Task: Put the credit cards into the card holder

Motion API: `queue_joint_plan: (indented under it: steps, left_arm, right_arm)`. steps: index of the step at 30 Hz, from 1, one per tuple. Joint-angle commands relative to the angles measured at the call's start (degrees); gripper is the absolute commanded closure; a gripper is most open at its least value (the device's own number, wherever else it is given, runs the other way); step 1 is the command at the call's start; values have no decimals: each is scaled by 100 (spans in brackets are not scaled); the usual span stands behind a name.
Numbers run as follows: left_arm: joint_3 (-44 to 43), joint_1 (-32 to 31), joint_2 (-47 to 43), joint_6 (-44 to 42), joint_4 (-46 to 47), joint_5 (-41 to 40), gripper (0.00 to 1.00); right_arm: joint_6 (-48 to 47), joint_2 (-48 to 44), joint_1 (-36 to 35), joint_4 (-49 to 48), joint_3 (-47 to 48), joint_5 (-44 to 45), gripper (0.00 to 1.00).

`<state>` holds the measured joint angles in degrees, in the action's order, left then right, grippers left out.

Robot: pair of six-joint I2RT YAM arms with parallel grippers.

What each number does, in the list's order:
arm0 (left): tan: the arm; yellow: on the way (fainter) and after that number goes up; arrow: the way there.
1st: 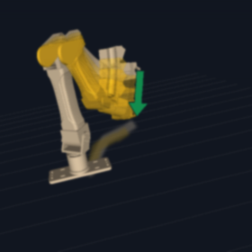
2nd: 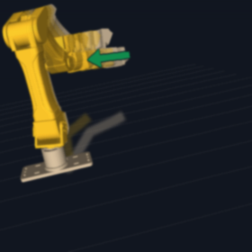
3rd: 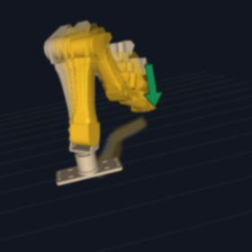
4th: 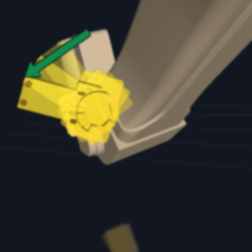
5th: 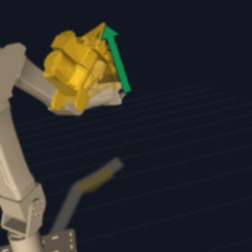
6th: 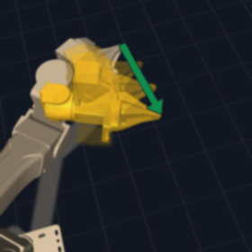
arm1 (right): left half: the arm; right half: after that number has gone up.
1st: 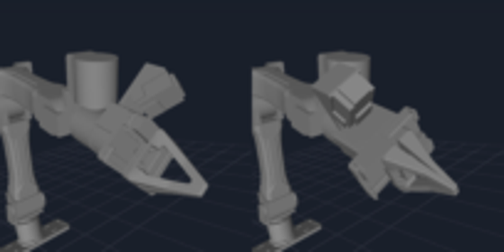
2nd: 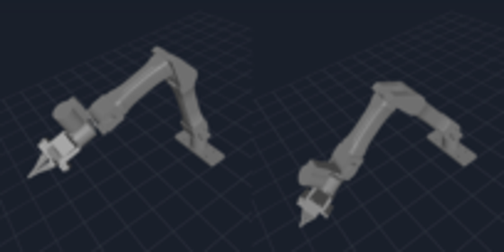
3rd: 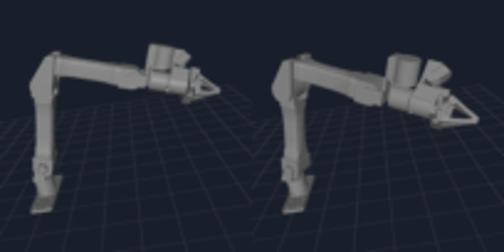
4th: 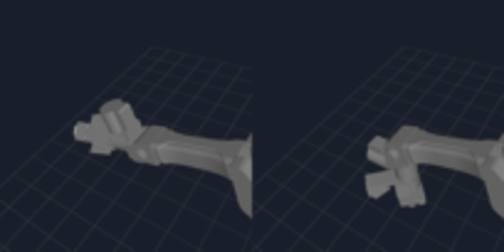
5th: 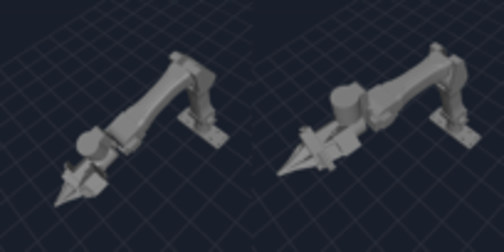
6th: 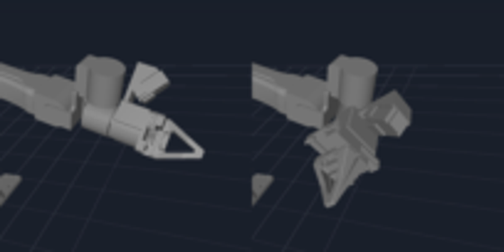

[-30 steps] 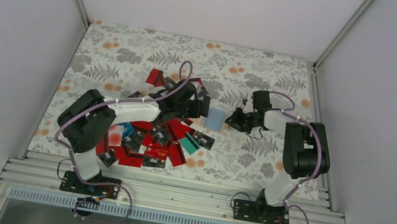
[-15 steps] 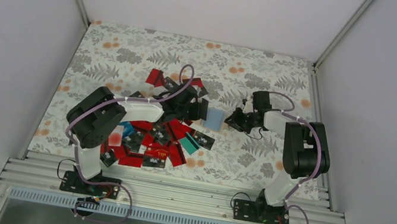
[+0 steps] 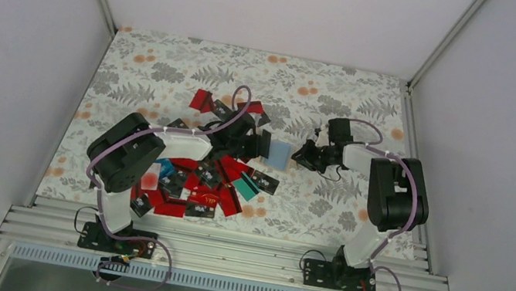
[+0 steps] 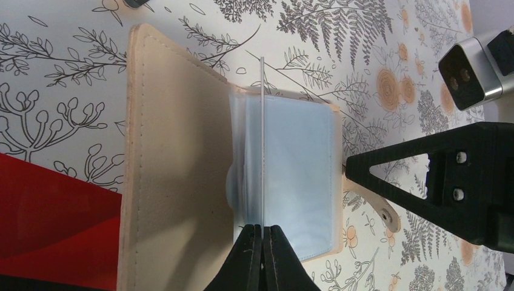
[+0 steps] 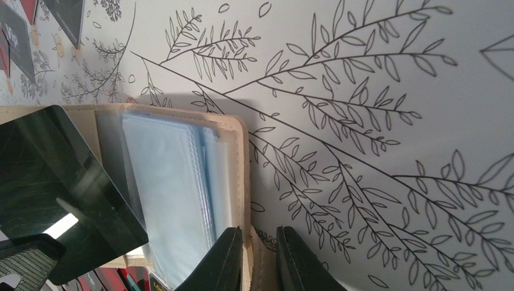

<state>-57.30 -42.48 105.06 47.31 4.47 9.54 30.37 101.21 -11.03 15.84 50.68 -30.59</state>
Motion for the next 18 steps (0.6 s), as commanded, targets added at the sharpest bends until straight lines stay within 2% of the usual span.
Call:
queue_joint_plan:
  steps: [1,18]
  left_arm:
    - [56,38,-14,77,176,62,98]
    - [284,66,268,538,601,483,98]
  right_arm:
    - [-53,220,-50,50,-145,157,82]
    - [-67,252,-49,34,-176,154,83]
